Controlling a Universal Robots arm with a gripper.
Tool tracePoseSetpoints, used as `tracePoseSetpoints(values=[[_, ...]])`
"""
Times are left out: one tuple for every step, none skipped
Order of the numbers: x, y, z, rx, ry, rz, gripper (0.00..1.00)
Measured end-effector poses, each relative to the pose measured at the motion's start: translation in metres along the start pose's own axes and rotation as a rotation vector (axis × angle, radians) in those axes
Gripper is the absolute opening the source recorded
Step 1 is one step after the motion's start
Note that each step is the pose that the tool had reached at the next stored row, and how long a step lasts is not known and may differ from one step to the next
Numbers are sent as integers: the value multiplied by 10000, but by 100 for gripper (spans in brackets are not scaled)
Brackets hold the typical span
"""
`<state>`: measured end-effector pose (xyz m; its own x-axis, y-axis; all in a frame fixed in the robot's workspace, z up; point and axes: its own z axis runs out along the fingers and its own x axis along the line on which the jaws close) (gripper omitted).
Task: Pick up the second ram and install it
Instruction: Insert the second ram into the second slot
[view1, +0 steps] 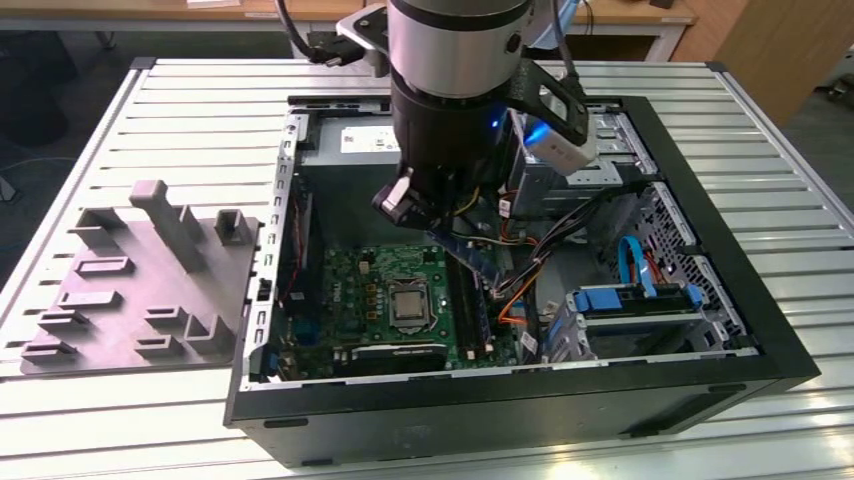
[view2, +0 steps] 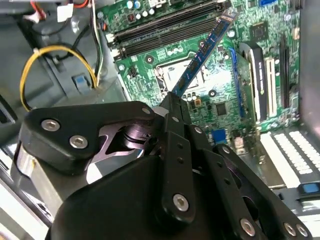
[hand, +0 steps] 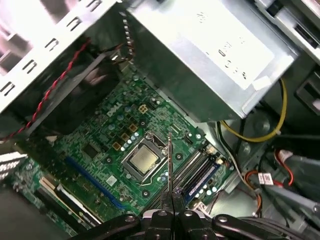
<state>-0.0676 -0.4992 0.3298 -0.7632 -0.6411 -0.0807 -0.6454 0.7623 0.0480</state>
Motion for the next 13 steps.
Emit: tracePoseSetpoints(values=[[0, 0, 1, 15, -9, 180, 12], [0, 0, 2, 30, -18, 369, 12], [0, 0, 3, 45, -26, 554, 12], [0, 0, 4, 59, -35, 728, 12], [0, 0, 5, 74, -44, 911, 12], [1, 0, 6, 89, -53, 1092, 12], [1, -1, 8, 103, -62, 1269, 12], [1, -1, 9, 117, -71, 1450, 12], [1, -1, 10, 131, -80, 1627, 12], [1, -1, 11, 146, -89, 1819, 12], [1, -1, 11, 161, -97, 1997, 12], [1, -1, 12, 176, -105, 2176, 12], [1, -1, 13, 190, -114, 2356, 12]])
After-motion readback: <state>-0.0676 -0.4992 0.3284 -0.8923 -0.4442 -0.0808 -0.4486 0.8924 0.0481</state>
